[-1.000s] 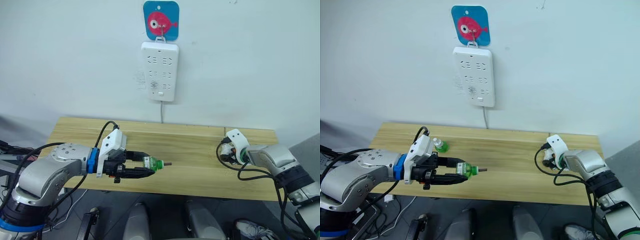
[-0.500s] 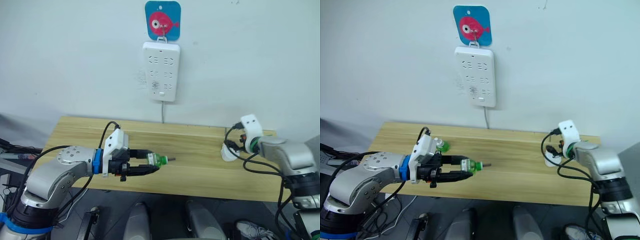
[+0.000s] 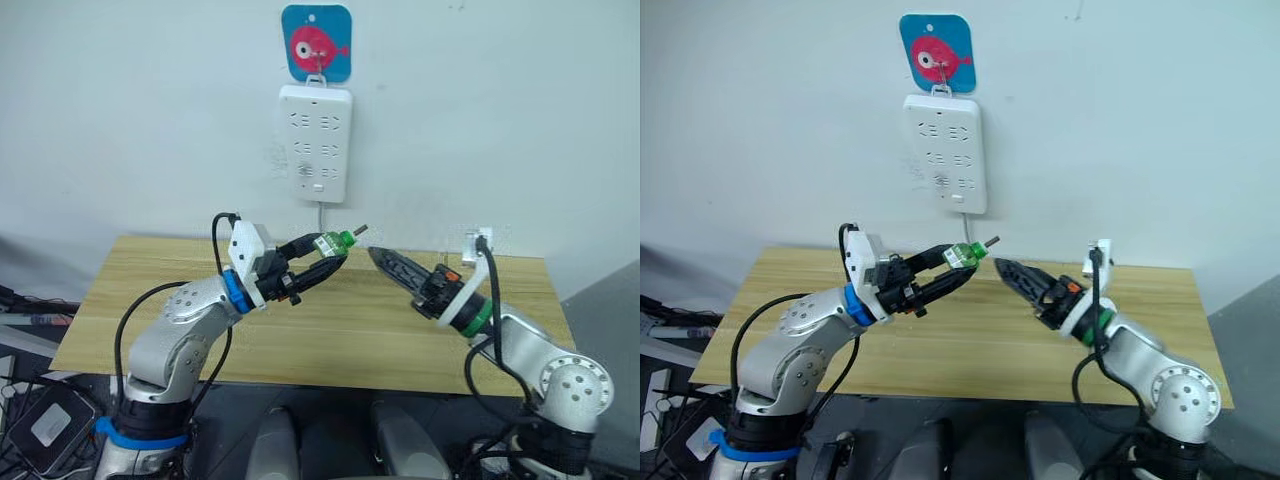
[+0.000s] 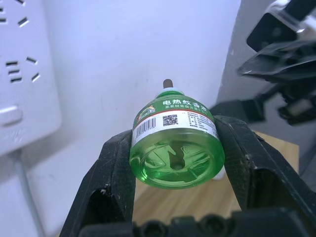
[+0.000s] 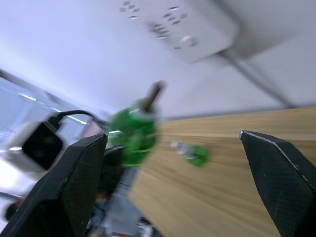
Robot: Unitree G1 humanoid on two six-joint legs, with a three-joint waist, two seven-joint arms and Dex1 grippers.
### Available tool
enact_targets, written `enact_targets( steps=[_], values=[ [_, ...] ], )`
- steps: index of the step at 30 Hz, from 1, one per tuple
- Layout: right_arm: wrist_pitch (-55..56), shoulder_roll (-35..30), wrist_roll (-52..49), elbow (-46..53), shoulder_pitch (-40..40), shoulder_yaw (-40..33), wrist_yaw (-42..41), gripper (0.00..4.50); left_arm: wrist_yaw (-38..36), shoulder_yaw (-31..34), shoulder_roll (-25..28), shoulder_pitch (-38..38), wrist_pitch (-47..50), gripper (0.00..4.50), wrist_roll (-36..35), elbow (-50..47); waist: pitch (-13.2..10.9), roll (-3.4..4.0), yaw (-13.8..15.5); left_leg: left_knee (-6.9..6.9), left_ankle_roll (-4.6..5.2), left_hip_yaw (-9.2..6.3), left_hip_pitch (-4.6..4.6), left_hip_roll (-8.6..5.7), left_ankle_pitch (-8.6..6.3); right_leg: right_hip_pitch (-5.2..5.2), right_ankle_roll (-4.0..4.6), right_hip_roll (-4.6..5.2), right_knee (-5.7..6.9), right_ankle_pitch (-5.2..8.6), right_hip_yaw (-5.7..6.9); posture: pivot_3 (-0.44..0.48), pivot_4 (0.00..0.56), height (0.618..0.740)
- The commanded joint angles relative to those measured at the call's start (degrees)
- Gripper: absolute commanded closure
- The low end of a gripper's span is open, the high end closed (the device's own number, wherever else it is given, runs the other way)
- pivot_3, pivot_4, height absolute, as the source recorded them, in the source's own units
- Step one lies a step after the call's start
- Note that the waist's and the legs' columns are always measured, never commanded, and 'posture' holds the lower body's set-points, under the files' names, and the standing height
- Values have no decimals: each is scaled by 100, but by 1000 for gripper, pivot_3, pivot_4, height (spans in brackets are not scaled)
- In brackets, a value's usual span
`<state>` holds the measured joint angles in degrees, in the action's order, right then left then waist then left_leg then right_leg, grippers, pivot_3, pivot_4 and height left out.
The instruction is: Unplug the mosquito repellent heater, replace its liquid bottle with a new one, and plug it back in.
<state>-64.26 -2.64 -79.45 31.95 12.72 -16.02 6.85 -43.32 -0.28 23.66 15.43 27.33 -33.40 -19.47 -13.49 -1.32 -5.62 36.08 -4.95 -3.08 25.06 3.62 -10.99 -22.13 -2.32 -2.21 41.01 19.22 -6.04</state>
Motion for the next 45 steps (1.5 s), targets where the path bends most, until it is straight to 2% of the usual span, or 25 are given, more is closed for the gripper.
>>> enact_targets(
  steps=[1,11,14,23,31,35,38,40,42,45],
  values=[
    [380,9,-327,160,121,327,346,0,-61,-83,-69,76,-271,2236,98,-28,0,0,-11,0,0,-1,0,0,0,0,0,0,0,0,1,-122,195,718],
    [1156,51,-383,-336,405,961,578,0,16,-229,-196,69,-341,2236,145,-170,2,0,-48,-8,0,-9,2,2,0,-3,8,-1,2,-5,10,-107,179,718],
    [1327,99,-325,-433,468,1100,595,576,72,-225,-225,78,-324,2236,133,-201,2,0,-51,-7,0,-9,2,2,0,-4,8,-1,3,-5,9,-105,177,718],
    [1600,34,-364,-456,499,1345,559,3667,97,-263,-235,16,-304,2236,109,-273,3,0,-52,-7,0,-12,2,2,0,-4,10,-1,6,-6,11,-104,176,718],
    [1640,-107,-548,-486,571,1469,438,3690,166,-290,-261,-2,-336,2236,187,-215,3,-1,-53,-6,0,-12,3,1,0,-4,12,-1,6,-7,12,-106,176,718],
    [1616,-446,-341,-544,526,1395,214,3690,189,-144,-111,-24,-564,938,462,-81,3,-1,-51,-6,0,-12,2,2,0,-4,13,-2,7,-7,12,-98,179,718],
    [1711,-996,430,-640,414,1406,-308,3690,-28,-56,379,-268,-432,29,624,-89,3,0,-47,-6,0,-12,2,2,0,-4,12,-2,7,-7,12,-95,182,718],
    [2125,-1491,1613,-745,313,1758,-921,3690,-124,46,745,-527,-229,0,612,-159,3,0,-39,-8,0,-10,1,1,0,-4,10,-2,5,-6,10,-84,190,718],
    [3068,-1920,3219,-1114,258,2382,-1454,3690,-130,126,1007,-737,-35,0,550,-272,3,0,-29,-9,0,-10,1,2,0,-7,6,-1,4,-3,11,-68,197,718],
    [4819,-1995,5158,-2423,337,3013,-1861,3690,-72,175,1206,-931,321,0,386,-591,2,-1,18,-9,0,-9,-5,5,0,-7,-11,-2,4,6,12,-41,207,718]
  ],
)
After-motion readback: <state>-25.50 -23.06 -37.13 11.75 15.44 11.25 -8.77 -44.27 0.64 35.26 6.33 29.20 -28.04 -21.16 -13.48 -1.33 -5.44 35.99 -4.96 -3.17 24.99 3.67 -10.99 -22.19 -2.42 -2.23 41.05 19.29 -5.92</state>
